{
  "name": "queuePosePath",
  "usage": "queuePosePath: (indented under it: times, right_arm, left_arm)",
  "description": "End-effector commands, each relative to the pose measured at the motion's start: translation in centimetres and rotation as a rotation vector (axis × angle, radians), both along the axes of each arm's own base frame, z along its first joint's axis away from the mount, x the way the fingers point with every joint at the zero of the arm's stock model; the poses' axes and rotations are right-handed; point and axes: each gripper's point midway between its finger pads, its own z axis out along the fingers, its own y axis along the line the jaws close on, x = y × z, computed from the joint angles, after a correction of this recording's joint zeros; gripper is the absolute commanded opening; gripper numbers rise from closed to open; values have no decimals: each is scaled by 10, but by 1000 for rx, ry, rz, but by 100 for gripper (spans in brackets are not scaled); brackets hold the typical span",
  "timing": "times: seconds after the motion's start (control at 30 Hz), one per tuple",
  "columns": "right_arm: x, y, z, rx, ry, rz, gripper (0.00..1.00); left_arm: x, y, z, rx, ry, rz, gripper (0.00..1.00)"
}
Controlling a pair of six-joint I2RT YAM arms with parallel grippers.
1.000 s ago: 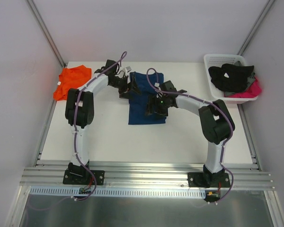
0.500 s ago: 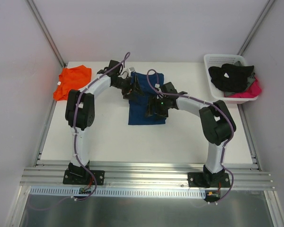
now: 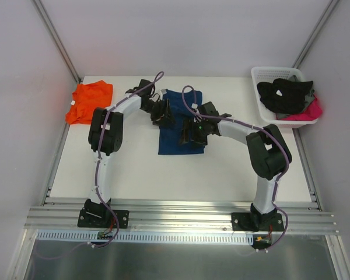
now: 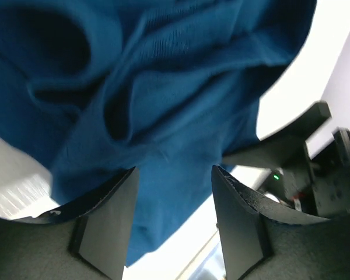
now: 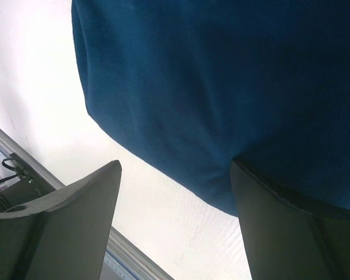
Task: Fold and stack the t-shirts
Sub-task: Fold the tshirt
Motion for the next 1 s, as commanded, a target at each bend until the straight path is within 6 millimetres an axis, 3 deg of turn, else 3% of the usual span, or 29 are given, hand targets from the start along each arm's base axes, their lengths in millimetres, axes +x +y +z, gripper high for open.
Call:
queuePosePath:
  times: [0.0, 0.23, 0.27, 0.57, 0.67, 0.9, 0.97]
  right_arm:
    - [3, 6, 20, 52, -29, -2, 79]
    - [4, 8, 21, 56, -27, -5, 79]
    - [4, 8, 22, 58, -29, -5, 79]
    - [5, 11, 24, 60, -34, -5, 79]
    - [5, 12, 25, 60, -36, -3, 79]
    - [2, 16, 24, 57, -35, 6, 79]
    - [2, 16, 25, 56, -37, 6, 79]
  left_arm:
    - [18, -9, 2, 64, -116, -31, 53]
    - [18, -11, -11, 93, -108, -37, 35]
    - [19, -11, -11, 97, -111, -35, 27]
    - [36, -2, 20, 117, -183, 25, 16]
    - [49, 4, 33, 132, -231, 52, 0]
    - [74, 14, 58, 160, -326, 101, 0]
    - [77, 14, 64, 158, -343, 107, 21]
